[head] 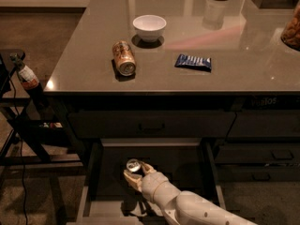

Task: Place redbull can into middle drawer

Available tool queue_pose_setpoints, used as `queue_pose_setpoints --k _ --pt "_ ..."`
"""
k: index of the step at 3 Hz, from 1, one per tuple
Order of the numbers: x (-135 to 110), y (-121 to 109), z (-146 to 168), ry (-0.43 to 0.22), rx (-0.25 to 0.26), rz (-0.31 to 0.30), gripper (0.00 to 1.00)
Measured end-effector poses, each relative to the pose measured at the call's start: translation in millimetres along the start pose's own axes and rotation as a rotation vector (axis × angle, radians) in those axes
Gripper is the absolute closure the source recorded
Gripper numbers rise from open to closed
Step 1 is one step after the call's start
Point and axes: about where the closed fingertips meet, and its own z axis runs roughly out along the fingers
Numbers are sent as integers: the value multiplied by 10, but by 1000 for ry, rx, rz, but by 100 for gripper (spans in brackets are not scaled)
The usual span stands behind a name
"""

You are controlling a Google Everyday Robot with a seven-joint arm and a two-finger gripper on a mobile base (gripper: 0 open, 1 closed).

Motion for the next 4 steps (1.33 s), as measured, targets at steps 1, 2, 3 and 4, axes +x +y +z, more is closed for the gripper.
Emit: queue_pose_setpoints --k 1,2,3,4 --pt "121 -37 49 19 2 -9 100" --pt "273 -89 75 39 13 -16 100" --pt "373 -135 96 53 18 -28 100" --pt "462 -189 103 60 29 -37 100"
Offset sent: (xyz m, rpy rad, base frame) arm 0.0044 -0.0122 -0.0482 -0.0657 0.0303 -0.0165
